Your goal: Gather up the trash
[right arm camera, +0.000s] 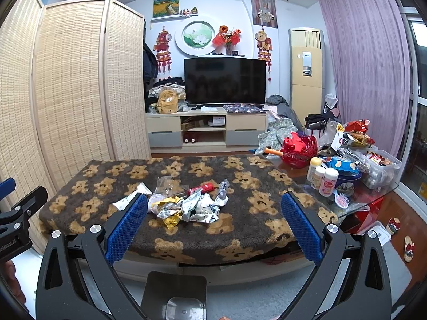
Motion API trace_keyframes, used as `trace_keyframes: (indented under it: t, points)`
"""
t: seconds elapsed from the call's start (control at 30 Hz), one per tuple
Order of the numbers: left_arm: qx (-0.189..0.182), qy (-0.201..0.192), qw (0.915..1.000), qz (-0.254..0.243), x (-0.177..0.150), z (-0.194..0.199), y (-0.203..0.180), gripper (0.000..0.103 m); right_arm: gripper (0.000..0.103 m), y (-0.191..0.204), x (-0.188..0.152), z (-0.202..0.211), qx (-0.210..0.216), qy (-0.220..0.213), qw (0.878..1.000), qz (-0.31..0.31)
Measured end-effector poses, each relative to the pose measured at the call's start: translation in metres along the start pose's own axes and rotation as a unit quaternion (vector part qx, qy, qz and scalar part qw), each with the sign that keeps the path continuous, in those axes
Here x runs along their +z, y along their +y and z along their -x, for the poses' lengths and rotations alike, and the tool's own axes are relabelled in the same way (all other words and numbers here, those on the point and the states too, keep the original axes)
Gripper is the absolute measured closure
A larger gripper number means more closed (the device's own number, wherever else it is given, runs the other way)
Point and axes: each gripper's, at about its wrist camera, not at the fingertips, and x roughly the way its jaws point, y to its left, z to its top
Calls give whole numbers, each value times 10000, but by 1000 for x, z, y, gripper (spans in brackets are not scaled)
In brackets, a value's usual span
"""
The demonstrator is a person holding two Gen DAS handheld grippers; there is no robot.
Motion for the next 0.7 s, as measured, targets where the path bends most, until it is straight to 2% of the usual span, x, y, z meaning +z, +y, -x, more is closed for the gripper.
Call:
trace_keyframes:
  t: [0.33, 0.7]
  points:
    - [45, -11, 10000, 44, 11, 7, 6, 8, 3, 1, -1, -1, 26, -15, 10000, -20]
    - [27, -13, 10000, 34, 1, 8, 6, 8, 3, 12, -5, -5, 33, -2, 10000, -15]
